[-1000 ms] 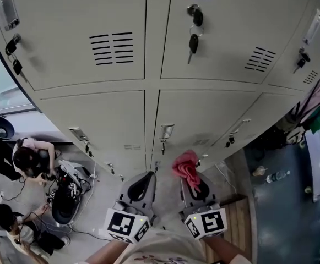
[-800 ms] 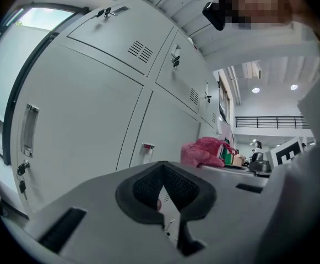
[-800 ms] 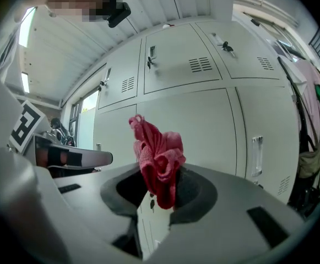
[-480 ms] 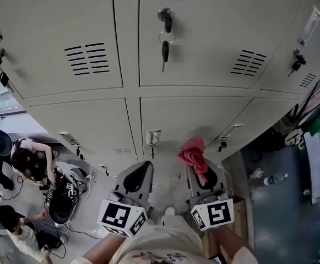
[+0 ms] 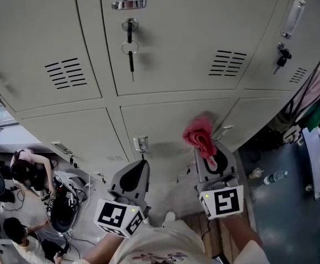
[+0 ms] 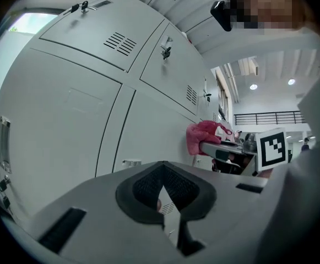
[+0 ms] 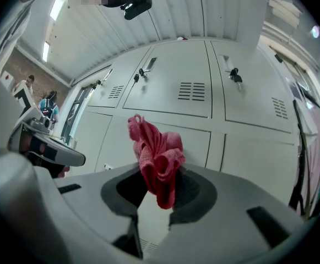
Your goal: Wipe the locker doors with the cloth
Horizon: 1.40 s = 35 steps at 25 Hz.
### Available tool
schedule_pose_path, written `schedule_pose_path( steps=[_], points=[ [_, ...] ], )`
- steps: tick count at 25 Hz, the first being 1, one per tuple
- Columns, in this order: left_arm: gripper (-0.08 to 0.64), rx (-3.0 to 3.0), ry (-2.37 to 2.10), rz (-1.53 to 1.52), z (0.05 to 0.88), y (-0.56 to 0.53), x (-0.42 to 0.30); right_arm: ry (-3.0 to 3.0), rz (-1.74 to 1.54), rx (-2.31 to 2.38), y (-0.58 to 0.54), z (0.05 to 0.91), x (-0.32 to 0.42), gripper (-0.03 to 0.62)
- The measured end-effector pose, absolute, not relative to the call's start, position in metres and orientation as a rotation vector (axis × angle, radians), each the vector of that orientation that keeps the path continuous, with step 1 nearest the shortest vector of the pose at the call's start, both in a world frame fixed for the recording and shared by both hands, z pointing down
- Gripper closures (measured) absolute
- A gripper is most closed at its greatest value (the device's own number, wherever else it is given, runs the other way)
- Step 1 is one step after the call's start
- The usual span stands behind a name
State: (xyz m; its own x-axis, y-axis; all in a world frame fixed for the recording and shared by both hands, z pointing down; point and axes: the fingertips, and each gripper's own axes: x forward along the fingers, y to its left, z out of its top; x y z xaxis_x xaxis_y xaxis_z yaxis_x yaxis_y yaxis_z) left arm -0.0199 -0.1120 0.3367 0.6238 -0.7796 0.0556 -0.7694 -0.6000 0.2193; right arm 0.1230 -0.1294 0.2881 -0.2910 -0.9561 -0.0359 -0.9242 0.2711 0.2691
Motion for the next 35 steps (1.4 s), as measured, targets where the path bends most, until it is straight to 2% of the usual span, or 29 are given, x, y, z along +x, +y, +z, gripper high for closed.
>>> schedule_pose_path(
  steps=[11,35],
  points=[
    [0.555,2.619,-1.264,-0.082,0.334,-0.109,-0.002,-2.133,-0.652,1.822,-0.148,0.242,0.174,0.494],
    [0.555,2.593,-1.299,-0.054,0.338,-0.1,0.002,-2.12,-0.617,1.706,-0.17,0.271,0.17,0.495]
  ],
)
